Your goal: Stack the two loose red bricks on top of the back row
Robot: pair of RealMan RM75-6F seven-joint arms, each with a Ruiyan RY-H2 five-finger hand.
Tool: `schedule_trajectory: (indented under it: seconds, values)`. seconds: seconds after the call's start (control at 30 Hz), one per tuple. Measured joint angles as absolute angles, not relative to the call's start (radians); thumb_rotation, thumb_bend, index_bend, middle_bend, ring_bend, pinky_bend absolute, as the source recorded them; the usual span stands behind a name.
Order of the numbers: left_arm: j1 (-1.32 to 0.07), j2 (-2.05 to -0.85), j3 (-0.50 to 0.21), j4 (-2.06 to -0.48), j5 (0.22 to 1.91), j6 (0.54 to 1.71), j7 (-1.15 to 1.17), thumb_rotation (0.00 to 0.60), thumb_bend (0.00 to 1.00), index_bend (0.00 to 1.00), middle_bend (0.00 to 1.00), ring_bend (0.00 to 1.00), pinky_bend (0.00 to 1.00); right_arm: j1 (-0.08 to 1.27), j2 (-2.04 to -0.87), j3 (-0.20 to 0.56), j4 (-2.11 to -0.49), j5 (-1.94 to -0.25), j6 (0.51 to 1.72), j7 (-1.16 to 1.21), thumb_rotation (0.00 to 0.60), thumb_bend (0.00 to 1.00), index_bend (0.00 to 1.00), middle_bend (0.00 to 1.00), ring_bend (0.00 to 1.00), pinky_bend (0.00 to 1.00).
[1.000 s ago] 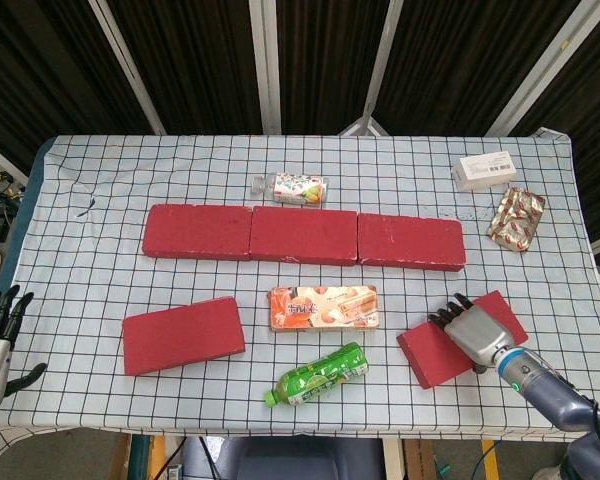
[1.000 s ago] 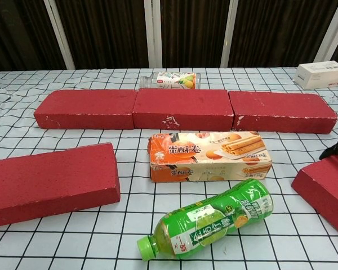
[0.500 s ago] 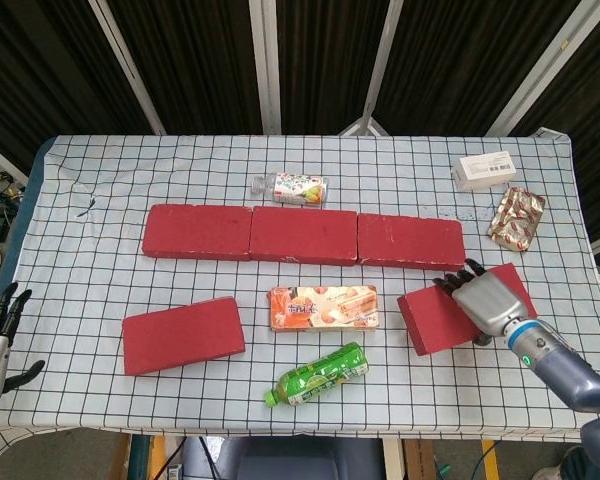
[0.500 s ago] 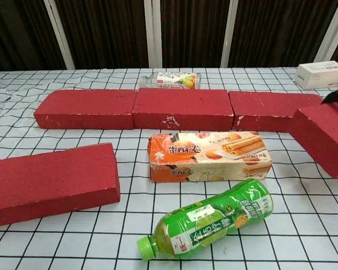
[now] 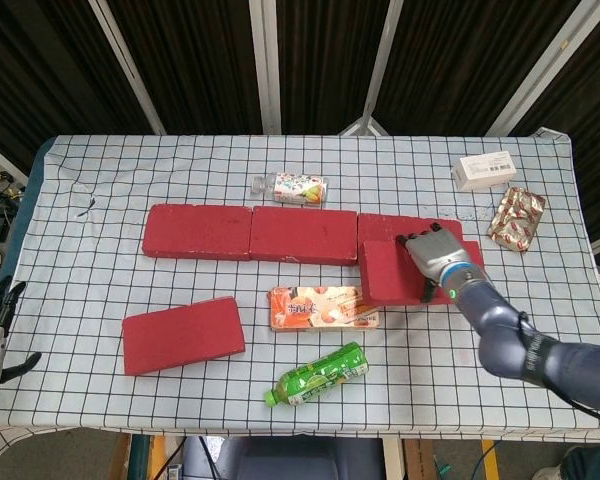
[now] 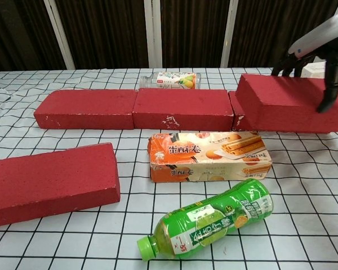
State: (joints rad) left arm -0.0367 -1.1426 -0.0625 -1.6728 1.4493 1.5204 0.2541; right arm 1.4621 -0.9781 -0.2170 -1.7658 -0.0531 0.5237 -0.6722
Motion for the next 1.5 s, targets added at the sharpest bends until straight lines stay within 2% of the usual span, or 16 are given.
schedule_trajectory:
  seconds: [0.13, 0.23, 0.37, 0.5, 0.7, 0.93, 1.5]
  values:
    - [-0.045, -1.152, -0.078, -1.661, 1.416, 1.511, 0.263, 0.6, 0.0, 0.0, 0.0, 0.0, 0.18, 1.658, -1.134, -0.304, -1.662, 0.308, 0.543, -0.762, 0.6, 0.21, 0.41, 0.29, 0.18, 0.0]
    - [-0.05, -1.154, -0.083, -1.656, 1.405, 1.503, 0.264, 0.6, 0.0, 0.0, 0.0, 0.0, 0.18, 1.762, -1.258, -0.349, -1.558, 0.512, 0.565, -0.838, 0.6, 0.21, 0.4, 0.29, 0.18, 0.0]
    - [-0.051, -1.155, -0.088, -1.65, 1.39, 1.503, 0.263, 0.6, 0.0, 0.0, 0.0, 0.0, 0.18, 1.84, -1.392, -0.373, -1.403, 0.688, 0.595, -0.97, 0.6, 0.21, 0.41, 0.29, 0.18, 0.0]
    - [-0.051, -1.155, -0.092, -1.647, 1.374, 1.5, 0.264, 0.6, 0.0, 0.0, 0.0, 0.0, 0.18, 1.858, -1.419, -0.366, -1.341, 0.76, 0.623, -1.065, 0.6, 0.21, 0.41, 0.29, 0.18, 0.0]
    - [-0.057, -1.156, -0.1, -1.645, 1.354, 1.491, 0.265, 0.6, 0.0, 0.0, 0.0, 0.0, 0.18, 1.852, -1.411, -0.299, -1.297, 0.831, 0.659, -1.197, 0.6, 0.22, 0.4, 0.29, 0.18, 0.0]
    - [-0.055, -1.16, -0.102, -1.645, 1.349, 1.506, 0.272, 0.6, 0.0, 0.0, 0.0, 0.0, 0.18, 1.799, -1.407, -0.165, -1.205, 0.891, 0.679, -1.345, 0.6, 0.22, 0.41, 0.29, 0.18, 0.0]
    - [-0.048, -1.165, -0.1, -1.654, 1.342, 1.526, 0.297, 0.6, 0.0, 0.0, 0.0, 0.0, 0.18, 1.609, -1.478, 0.134, -1.064, 0.889, 0.733, -1.635, 0.6, 0.22, 0.41, 0.29, 0.18, 0.0]
